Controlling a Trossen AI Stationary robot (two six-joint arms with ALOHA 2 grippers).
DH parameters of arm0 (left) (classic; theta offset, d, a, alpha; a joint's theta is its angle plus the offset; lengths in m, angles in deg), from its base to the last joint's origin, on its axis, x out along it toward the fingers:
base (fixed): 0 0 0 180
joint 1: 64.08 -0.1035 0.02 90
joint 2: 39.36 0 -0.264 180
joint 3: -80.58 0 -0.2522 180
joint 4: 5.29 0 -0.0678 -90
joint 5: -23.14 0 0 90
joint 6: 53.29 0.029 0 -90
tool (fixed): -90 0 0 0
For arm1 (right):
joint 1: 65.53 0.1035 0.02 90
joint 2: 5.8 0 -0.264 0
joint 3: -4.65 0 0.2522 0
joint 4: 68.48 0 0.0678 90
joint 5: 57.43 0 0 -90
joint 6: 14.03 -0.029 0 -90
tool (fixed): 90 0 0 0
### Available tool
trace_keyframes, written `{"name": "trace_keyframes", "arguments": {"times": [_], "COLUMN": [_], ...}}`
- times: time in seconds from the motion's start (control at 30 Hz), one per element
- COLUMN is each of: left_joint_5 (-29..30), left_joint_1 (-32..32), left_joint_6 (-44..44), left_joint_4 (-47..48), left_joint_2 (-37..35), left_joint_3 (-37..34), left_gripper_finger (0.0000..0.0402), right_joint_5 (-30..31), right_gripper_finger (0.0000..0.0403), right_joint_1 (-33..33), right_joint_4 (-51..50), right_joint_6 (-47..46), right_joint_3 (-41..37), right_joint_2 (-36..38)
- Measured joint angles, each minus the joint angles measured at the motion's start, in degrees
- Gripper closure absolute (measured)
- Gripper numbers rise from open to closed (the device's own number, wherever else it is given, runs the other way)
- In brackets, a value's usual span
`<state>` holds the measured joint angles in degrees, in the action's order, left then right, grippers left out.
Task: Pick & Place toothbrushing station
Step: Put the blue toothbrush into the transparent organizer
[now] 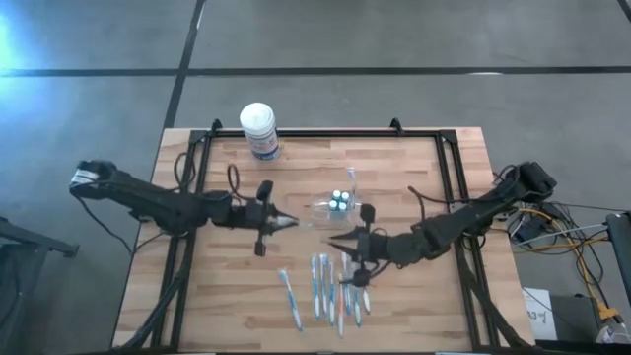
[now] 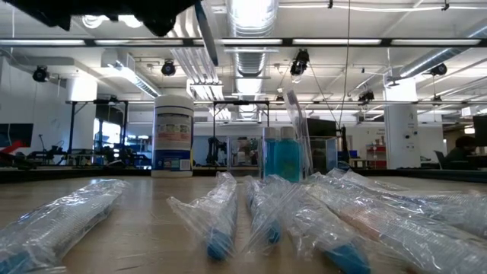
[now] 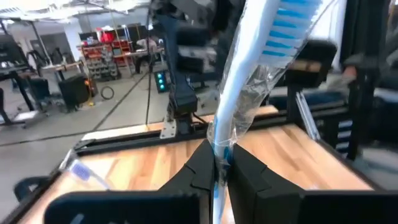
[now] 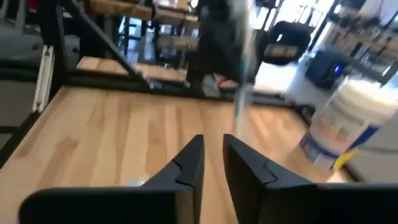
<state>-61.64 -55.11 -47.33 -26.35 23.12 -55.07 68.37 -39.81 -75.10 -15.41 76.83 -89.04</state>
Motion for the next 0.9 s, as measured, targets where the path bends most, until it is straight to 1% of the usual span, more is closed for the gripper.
{"name": "trace_keyframes", "arguments": {"times": [0.1,0.17,0.23,0.3,0.43,0.57,0.63,0.77,0.9], "left_joint_5": [-5.96,-8.86,-11.74,-14.03,-14.81,-15.20,-15.38,-15.32,-15.23], "left_joint_1": [-6.87,-11.15,-14.25,-15.91,-17.73,-18.71,-19.17,-21.04,-22.81], "left_joint_6": [-5.23,-7.90,-8.56,-7.11,-4.46,-3.61,-3.16,-3.46,-6.76], "left_joint_4": [-3.46,-3.68,-3.86,-5.27,-6.90,-7.07,-6.96,-12.85,-15.67], "left_joint_2": [0.14,1.08,2.29,3.60,6.39,10.68,13.43,18.71,23.38], "left_joint_3": [-3.05,-3.97,-4.33,-4.33,-3.41,-1.10,-0.15,0.53,0.70], "left_gripper_finger": [0.0378,0.0378,0.0378,0.0378,0.0378,0.0378,0.0378,0.0378,0.0378], "right_joint_5": [-0.74,-5.01,-9.58,-11.23,-10.40,-10.90,-9.65,-6.21,-5.59], "right_gripper_finger": [0.0383,0.0391,0.0394,0.0394,0.0394,0.0394,0.0394,0.0394,0.0394], "right_joint_1": [-0.21,-0.39,-0.58,-0.79,-1.75,-1.57,-1.62,-1.58,-1.28], "right_joint_4": [6.30,12.34,18.55,23.53,28.91,33.79,36.29,42.83,45.56], "right_joint_6": [-1.86,-1.44,-2.21,-3.75,-7.54,-9.07,-9.17,-11.38,-13.42], "right_joint_3": [-6.61,-11.50,-16.35,-20.89,-29.08,-35.40,-38.50,-44.03,-47.22], "right_joint_2": [3.51,5.92,8.06,10.68,15.36,18.07,18.31,17.49,15.69]}}
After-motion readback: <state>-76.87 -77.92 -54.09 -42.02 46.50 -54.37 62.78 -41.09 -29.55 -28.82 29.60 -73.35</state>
